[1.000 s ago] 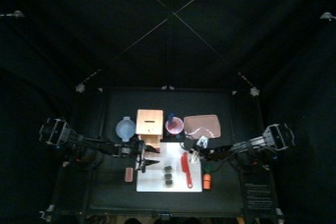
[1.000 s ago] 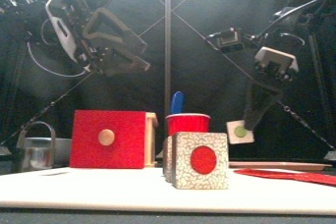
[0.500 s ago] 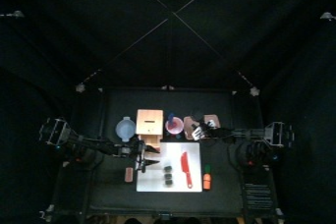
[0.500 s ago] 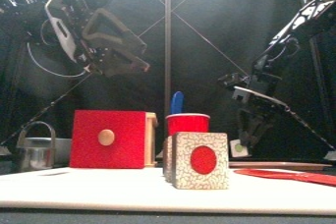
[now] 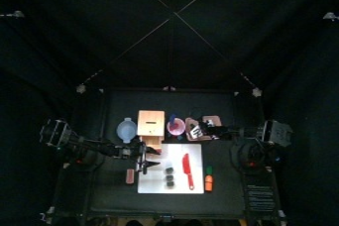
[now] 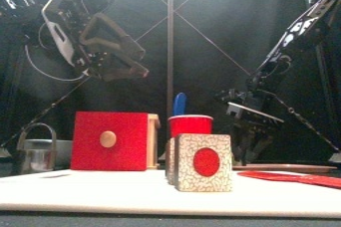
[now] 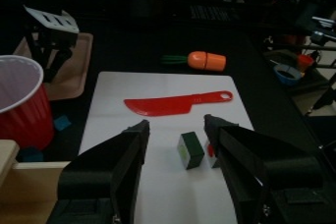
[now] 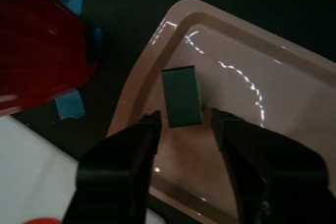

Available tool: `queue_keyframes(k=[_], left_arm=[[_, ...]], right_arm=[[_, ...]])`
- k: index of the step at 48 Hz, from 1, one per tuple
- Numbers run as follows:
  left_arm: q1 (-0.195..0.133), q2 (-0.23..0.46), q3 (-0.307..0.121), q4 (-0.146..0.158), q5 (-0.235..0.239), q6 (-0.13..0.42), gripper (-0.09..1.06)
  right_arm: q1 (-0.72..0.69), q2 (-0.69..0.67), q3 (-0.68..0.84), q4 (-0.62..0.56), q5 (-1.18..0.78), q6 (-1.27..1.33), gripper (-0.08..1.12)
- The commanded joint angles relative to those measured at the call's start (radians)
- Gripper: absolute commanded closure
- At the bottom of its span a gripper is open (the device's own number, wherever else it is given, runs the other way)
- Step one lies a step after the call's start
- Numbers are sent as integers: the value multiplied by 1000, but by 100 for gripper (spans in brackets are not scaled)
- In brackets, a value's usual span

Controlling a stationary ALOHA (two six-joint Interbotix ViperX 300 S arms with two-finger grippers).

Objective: Place sushi on board then cut the sushi with the knife then place the pieces on the plate
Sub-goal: Place the 4 sushi pieces on the plate

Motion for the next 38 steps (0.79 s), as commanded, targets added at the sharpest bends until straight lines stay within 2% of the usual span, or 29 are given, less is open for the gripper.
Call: queue_keyframes(k=[1,5,12,21,29,38], left_arm=[[-2,-5,-11,0,-11,0,12],[-2,-3,-11,0,-11,-2,12],[-2,-3,-12,-8,-11,-2,12],[-2,-5,-15,-28,-11,0,12],[5,-3,-15,-28,-11,3,12],[17,-3,-18,-28,-11,5,12]], right_arm=[[9,-41,-17,3,37,0,12],[37,-72,-17,3,75,3,6],[129,-147,-14,29,181,5,5],[360,-239,8,38,206,-5,5],[529,-227,9,-94,34,-8,5],[558,-112,-58,-261,-123,-5,5]])
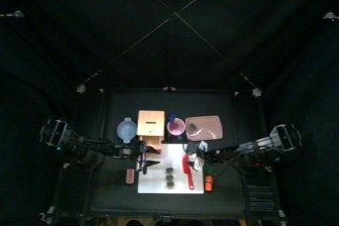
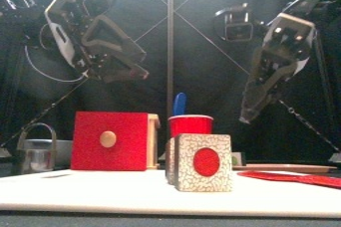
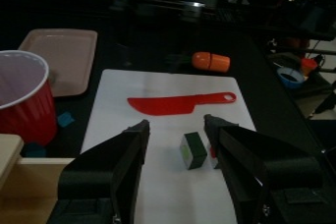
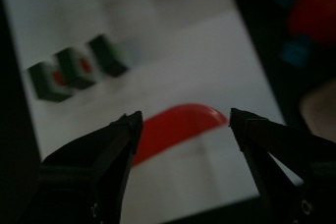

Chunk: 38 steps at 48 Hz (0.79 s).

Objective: Place sushi on board then cut the sushi with the knife then place the pieces on the plate
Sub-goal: Place the 4 sushi pieces on the plate

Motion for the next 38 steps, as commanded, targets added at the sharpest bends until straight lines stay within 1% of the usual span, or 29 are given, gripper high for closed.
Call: queue_keyframes(k=[1,7,13,23,38], left_arm=[[12,-5,-18,-2,-11,2,12],[17,-5,-9,-3,-11,-2,12],[18,-5,-2,-12,-11,-2,12],[26,-5,8,-20,-11,-2,12],[26,-5,6,-21,-11,-3,12]], right_arm=[[2,63,-72,-89,-74,6,5],[2,143,-133,-158,-78,5,5],[2,206,-178,-212,-87,6,5],[3,262,-213,-215,-156,6,5],[2,279,-212,-209,-186,6,5]])
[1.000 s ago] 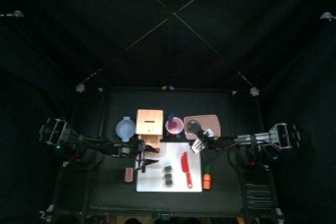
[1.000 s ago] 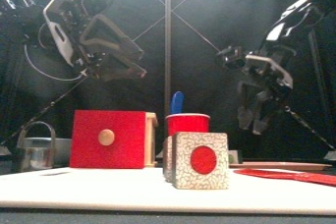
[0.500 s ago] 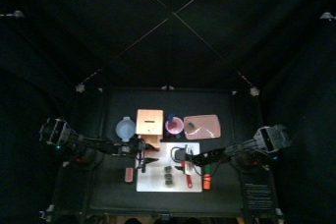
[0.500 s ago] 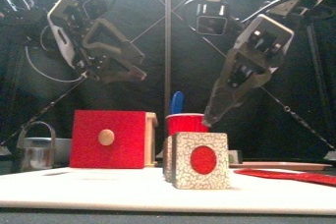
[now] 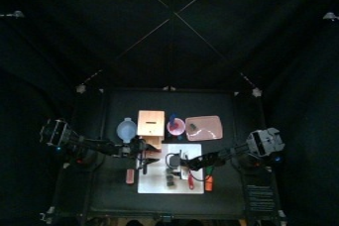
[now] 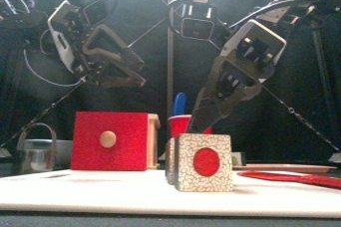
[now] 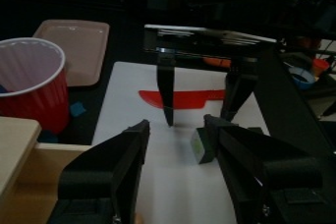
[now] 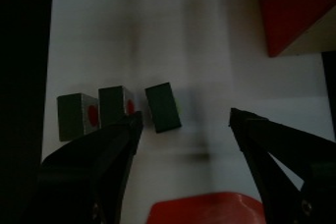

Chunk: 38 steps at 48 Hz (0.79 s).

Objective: Place sushi on board then cut the sushi with the knife then place the pieces on the plate
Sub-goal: Place the 4 sushi pieces on the plate

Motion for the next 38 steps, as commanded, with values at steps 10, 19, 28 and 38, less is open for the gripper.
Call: queue_keyframes(k=[10,19,28,38], left_arm=[[3,-3,-14,-3,-9,-2,12],[3,-5,-11,-5,-9,-3,12],[2,-5,-9,-20,-9,-3,12],[2,-6,0,-38,-9,-3,12]], right_arm=[[-2,12,-18,20,-26,2,5],[-2,35,-25,21,-28,2,6],[-3,44,-34,21,-26,2,15],[-3,48,-37,21,-26,2,34]])
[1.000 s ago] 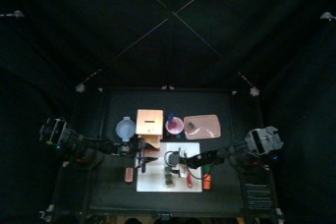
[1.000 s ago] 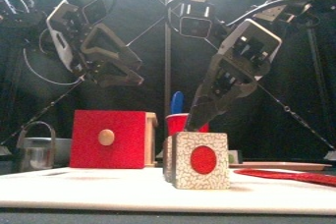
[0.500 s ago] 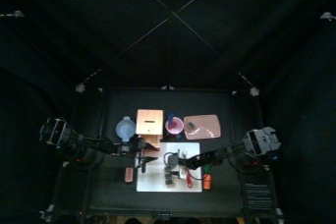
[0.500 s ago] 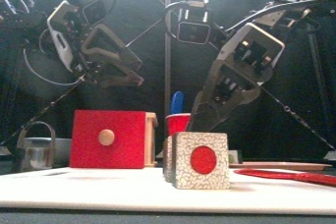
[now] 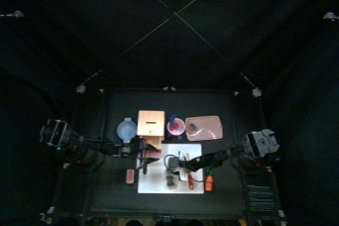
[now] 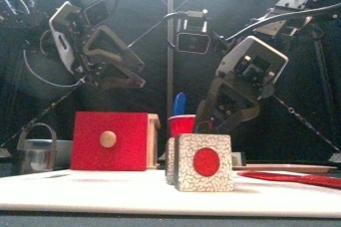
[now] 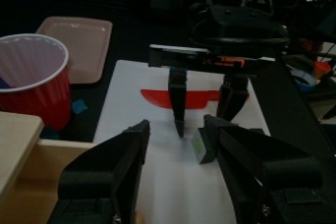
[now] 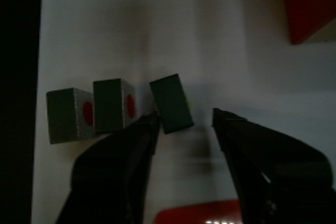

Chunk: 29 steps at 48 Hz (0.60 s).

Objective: Place sushi on board then cut the sushi with the knife then place the pieces on the plate
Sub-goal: Place the 4 sushi pieces on the plate

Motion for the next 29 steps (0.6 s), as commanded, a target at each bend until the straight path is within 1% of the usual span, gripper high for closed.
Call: queue_keyframes(k=[1,4,8,21,29], left_arm=[[3,-8,-8,-11,-9,2,12],[3,-8,-8,-17,-9,2,12],[3,-9,-8,-15,-9,5,12],[5,-9,-3,-17,-9,3,12],[3,-9,-3,-17,-9,3,12]], right_arm=[[-3,-18,-20,2,-3,2,35],[-3,-29,-17,2,8,2,39],[-3,-55,-2,15,32,2,42],[-2,-152,48,55,118,2,42],[3,-265,112,87,239,2,42]])
